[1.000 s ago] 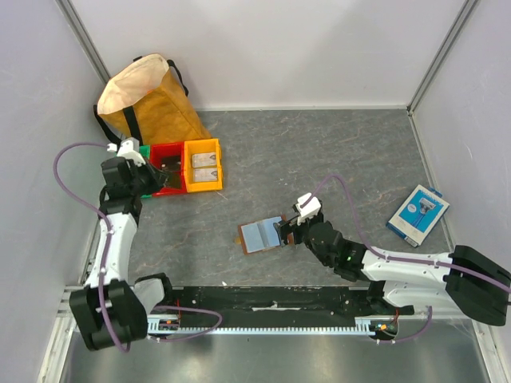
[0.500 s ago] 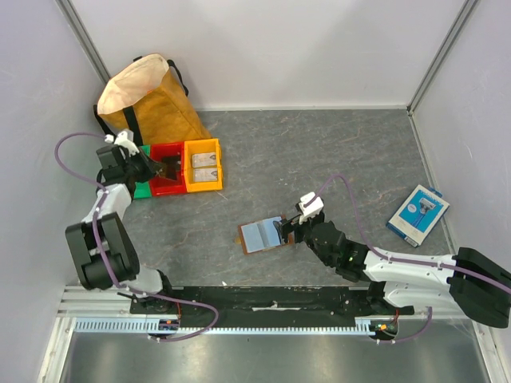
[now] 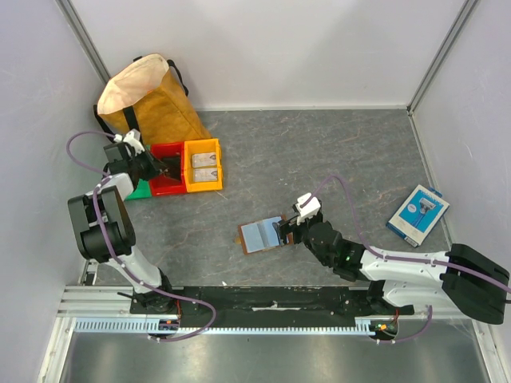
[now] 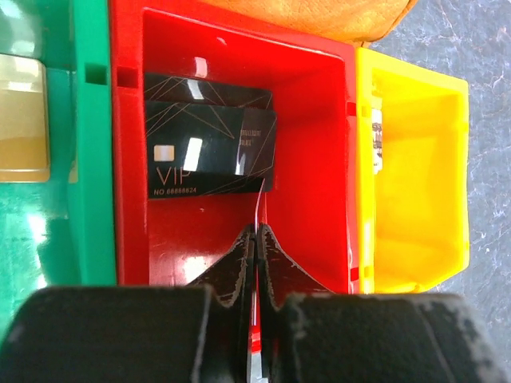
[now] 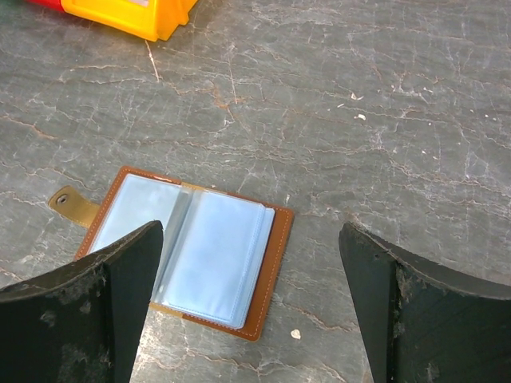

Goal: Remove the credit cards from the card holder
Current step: Place the credit card in the storage box.

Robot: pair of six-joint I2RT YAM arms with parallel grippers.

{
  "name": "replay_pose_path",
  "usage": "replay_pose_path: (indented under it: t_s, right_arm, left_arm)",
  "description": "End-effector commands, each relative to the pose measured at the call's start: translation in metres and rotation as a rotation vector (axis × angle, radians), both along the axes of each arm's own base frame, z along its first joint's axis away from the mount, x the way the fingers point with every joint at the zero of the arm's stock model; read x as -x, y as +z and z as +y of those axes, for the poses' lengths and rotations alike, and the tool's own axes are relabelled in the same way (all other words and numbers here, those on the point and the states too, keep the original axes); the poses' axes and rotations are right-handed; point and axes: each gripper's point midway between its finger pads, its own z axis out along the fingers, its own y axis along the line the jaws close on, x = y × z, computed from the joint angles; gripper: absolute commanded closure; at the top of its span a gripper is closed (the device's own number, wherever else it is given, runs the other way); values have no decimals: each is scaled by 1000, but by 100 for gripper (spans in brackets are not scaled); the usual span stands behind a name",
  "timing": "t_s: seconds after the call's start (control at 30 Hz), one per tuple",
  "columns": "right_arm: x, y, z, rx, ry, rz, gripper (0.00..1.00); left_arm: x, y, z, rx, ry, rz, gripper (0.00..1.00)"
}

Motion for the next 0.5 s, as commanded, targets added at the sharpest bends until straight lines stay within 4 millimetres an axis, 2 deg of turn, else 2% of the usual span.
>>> replay_pose_path:
  t_s: [0.0, 0.1, 0.27, 0.47]
  right_arm:
    - [-4, 7, 3, -22, -10, -16, 2]
    - [-4, 7, 3, -22, -10, -16, 2]
    - [-5, 7, 1, -20, -21, -18, 2]
    - [-6, 6, -2, -18, -41, -20, 2]
  left_arm:
    - [-13, 10, -5, -6, -41, -39, 92]
    - [-12, 5, -7, 0, -41, -17, 91]
    - [-10, -1, 1, -60, 15, 44, 74]
    - [-2, 20, 26, -185, 132, 49, 58]
